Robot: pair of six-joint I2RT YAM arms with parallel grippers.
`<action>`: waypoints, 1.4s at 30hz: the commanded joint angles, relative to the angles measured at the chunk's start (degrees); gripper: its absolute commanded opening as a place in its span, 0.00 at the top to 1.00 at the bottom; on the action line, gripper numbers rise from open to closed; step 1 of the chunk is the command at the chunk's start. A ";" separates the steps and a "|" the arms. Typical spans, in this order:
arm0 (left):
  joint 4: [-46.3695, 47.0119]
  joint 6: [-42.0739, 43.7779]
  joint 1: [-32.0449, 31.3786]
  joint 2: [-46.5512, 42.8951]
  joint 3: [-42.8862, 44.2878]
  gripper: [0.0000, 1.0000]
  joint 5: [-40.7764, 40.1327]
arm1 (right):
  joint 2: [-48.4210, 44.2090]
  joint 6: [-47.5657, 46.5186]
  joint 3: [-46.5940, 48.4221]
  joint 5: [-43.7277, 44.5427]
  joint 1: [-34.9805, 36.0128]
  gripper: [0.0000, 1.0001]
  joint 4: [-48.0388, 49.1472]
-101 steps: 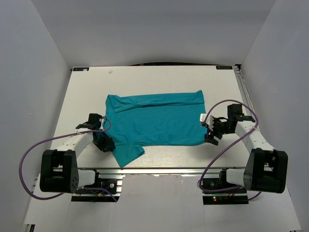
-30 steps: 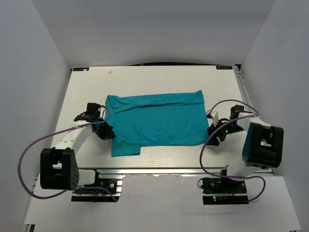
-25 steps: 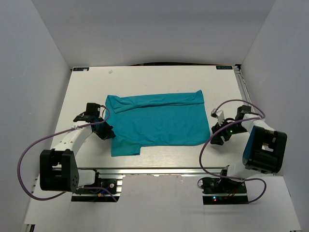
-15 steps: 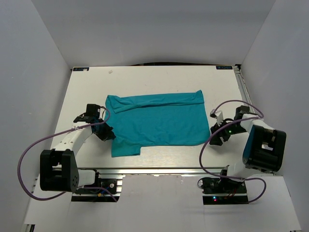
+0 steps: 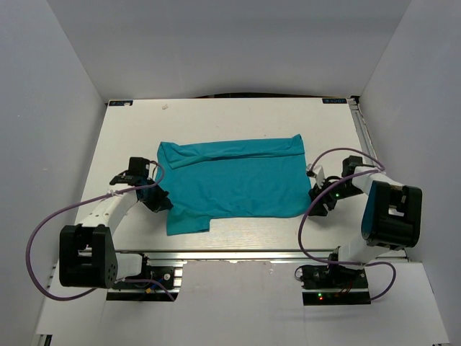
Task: Fold and stack the t-shirts
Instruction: Grap the side of the flattened tshirt closest away from the robot with both arms, then fold the other side of the tshirt into a rectangle
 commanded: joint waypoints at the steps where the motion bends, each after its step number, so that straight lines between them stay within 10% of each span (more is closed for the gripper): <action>1: 0.46 -0.65 0.37 -2.04 -0.41 1.00 1.14 | 1.63 -2.53 0.89 -2.16 2.33 0.40 -5.26; 9: 0.63 -0.56 0.28 -1.87 -0.23 1.00 1.32 | 0.84 -4.29 -0.42 -0.67 3.65 0.51 -6.77; 19: 1.07 -0.12 0.28 -0.90 0.38 1.00 1.67 | 3.20 0.72 3.96 -2.86 3.65 0.94 -7.90; 42: -1.04 3.39 2.21 -2.92 13.12 1.00 4.66 | 11.12 -0.77 27.79 -11.31 2.86 0.97 -32.08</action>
